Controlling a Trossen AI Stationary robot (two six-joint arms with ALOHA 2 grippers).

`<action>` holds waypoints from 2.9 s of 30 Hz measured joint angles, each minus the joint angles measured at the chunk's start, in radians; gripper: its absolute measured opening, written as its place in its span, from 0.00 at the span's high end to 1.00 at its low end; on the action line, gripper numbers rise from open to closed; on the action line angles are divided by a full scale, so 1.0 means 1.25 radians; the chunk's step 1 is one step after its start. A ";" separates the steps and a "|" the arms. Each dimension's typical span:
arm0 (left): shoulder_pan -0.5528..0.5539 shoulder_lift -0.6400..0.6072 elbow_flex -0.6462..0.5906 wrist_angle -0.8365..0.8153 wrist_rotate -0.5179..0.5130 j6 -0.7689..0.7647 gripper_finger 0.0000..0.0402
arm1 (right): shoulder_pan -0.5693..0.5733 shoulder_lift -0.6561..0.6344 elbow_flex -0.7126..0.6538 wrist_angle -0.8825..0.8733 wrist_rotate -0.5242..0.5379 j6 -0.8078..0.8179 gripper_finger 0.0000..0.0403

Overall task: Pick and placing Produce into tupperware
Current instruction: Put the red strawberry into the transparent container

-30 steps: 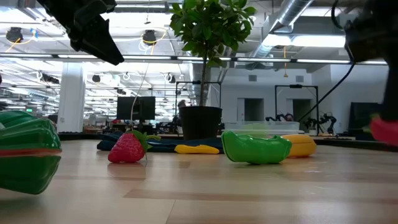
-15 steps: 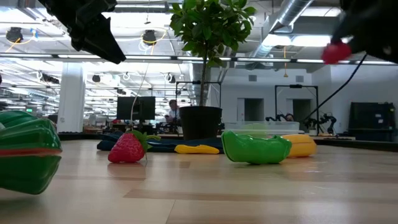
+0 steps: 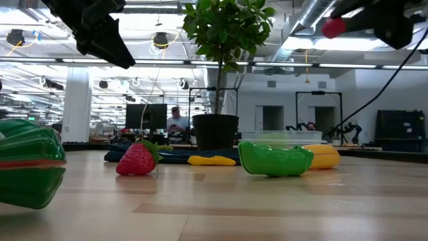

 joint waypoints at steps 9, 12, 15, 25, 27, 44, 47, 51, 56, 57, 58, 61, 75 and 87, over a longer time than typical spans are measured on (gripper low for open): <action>0.000 0.000 0.000 0.000 0.000 -0.008 0.55 | -0.096 -0.008 0.000 -0.017 0.000 -0.150 0.70; 0.000 0.000 0.000 0.002 0.000 -0.008 0.55 | -0.142 0.000 0.000 -0.044 0.000 -0.181 0.70; 0.000 0.000 0.000 0.007 -0.001 -0.008 0.55 | -0.189 0.005 0.000 -0.076 0.000 -0.205 0.70; 0.000 0.000 0.000 0.042 -0.026 -0.002 0.55 | -0.341 0.005 -0.002 -0.147 0.002 -0.243 0.70; 0.000 0.000 0.000 0.045 -0.038 -0.002 0.55 | -0.365 0.012 -0.003 -0.140 0.002 -0.258 0.70; 0.000 0.000 0.000 0.061 -0.047 -0.003 0.55 | -0.423 0.261 -0.004 -0.016 -0.008 -0.268 0.70; 0.000 0.000 0.000 0.067 -0.061 -0.004 0.55 | -0.440 0.304 -0.004 0.024 -0.056 -0.268 0.70; 0.000 0.000 0.000 0.075 -0.063 -0.002 0.55 | -0.465 0.345 -0.004 0.071 -0.102 -0.268 0.70; 0.000 0.000 0.000 0.076 -0.063 -0.001 0.55 | -0.503 0.354 -0.003 0.091 -0.137 -0.268 0.70; 0.000 0.000 0.000 0.077 -0.064 -0.001 0.55 | -0.517 0.354 -0.003 0.089 -0.156 -0.268 0.70; 0.000 0.000 0.000 0.077 -0.064 0.000 0.55 | -0.532 0.354 -0.003 0.083 -0.178 -0.270 0.70; 0.000 0.000 0.000 0.084 -0.065 0.000 0.55 | -0.575 0.354 -0.003 0.081 -0.224 -0.291 0.70; 0.000 0.000 0.000 0.084 -0.075 -0.008 0.55 | -0.650 0.354 -0.003 0.088 -0.319 -0.312 0.70; 0.000 0.000 0.000 0.084 -0.095 -0.009 0.55 | -0.650 0.354 -0.003 0.091 -0.319 -0.332 0.64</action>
